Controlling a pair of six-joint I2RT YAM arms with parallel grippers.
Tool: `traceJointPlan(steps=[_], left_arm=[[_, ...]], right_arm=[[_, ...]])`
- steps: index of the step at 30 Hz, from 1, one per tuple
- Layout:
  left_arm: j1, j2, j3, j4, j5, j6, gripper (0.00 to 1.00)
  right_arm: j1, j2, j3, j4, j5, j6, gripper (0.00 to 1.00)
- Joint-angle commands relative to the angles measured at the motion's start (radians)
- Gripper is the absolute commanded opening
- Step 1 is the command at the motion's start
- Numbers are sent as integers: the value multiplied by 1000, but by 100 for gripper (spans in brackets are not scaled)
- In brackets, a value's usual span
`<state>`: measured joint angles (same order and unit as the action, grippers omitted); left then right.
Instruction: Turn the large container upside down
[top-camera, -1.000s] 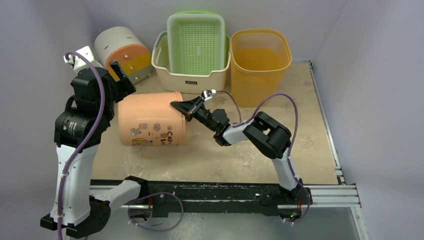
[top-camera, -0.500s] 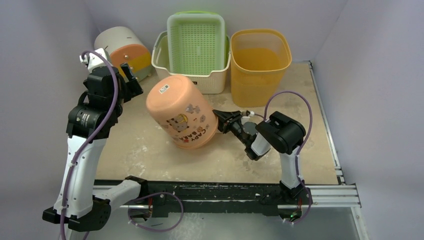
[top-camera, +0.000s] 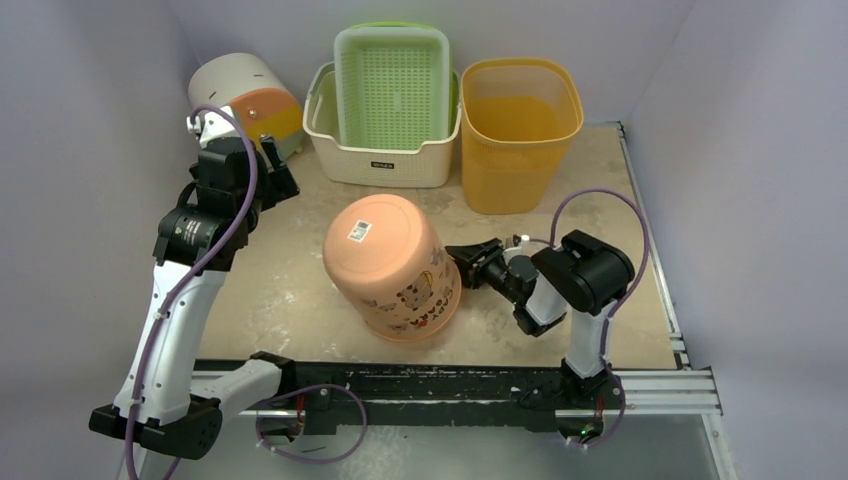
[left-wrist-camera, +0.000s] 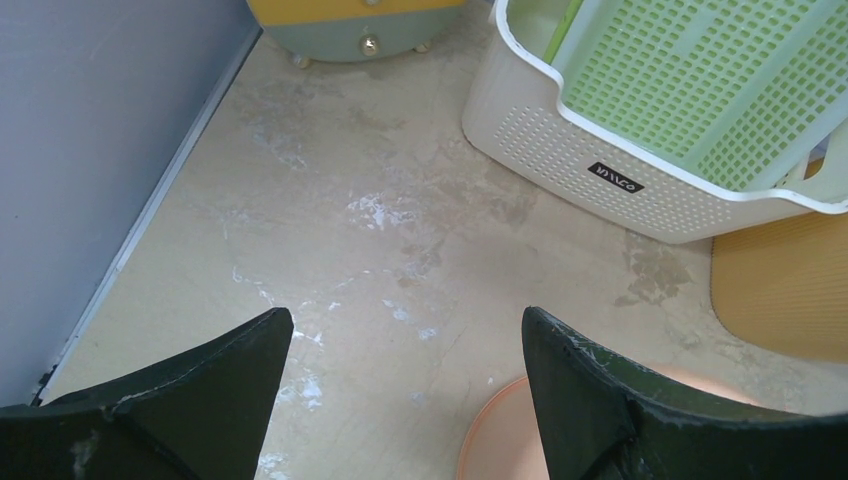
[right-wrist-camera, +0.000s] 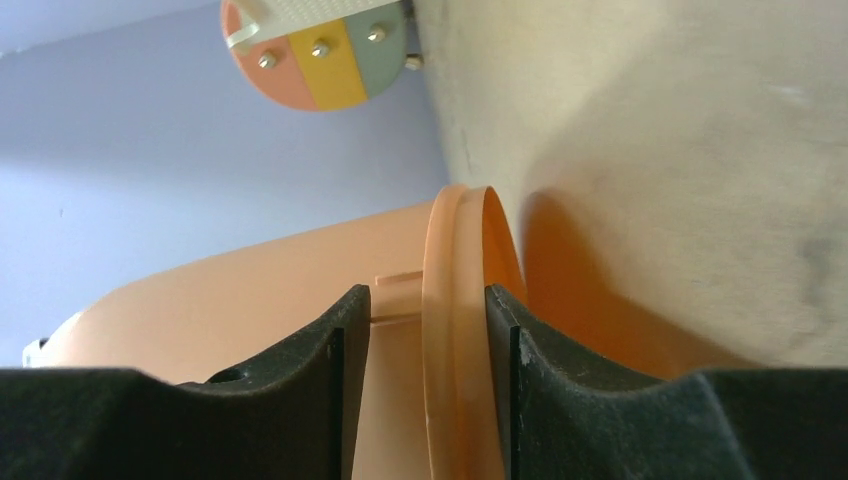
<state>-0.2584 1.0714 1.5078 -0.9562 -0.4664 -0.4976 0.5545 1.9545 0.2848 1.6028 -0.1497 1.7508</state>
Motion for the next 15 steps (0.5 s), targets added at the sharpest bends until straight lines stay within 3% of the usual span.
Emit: traceJointPlan(steps=[1, 5, 8, 12, 15], left_arm=[[-1, -15, -18, 52, 17, -6, 82], [0, -20, -39, 57, 25, -6, 82], [0, -22, -51, 60, 29, -6, 82], [-1, -33, -70, 62, 26, -6, 82], [0, -50, -98, 60, 9, -8, 82]], right_arm=[[-18, -114, 26, 4, -64, -141, 48], [-21, -259, 200, -525, -67, -367, 49], [-23, -341, 337, -944, 61, -488, 57], [-30, -359, 473, -1290, 186, -609, 66], [-32, -361, 538, -1395, 229, -657, 69]])
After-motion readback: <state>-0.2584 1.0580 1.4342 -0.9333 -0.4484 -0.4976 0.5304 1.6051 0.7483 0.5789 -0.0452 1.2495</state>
